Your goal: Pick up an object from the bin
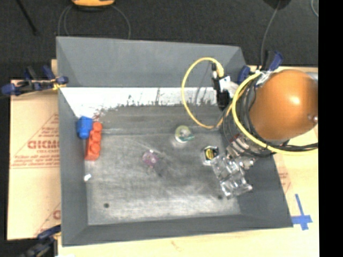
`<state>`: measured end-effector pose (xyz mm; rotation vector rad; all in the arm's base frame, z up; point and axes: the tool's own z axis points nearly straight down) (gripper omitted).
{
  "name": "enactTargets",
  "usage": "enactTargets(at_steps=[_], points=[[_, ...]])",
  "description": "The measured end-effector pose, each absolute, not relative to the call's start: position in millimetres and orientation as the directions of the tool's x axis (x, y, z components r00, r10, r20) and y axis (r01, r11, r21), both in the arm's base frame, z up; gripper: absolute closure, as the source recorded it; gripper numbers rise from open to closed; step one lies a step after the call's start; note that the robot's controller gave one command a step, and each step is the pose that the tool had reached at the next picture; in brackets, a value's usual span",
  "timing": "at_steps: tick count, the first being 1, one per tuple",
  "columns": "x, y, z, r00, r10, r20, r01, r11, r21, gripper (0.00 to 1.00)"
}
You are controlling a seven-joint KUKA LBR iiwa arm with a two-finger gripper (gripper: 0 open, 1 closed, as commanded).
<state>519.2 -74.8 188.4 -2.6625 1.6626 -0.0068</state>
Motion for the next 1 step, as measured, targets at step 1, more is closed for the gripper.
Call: enactTargets(at_steps=[1], points=[[522.0,-78.7,285.4,0.42,-0.907,0.003,-0.907,-0.42,-0.005,1.0]])
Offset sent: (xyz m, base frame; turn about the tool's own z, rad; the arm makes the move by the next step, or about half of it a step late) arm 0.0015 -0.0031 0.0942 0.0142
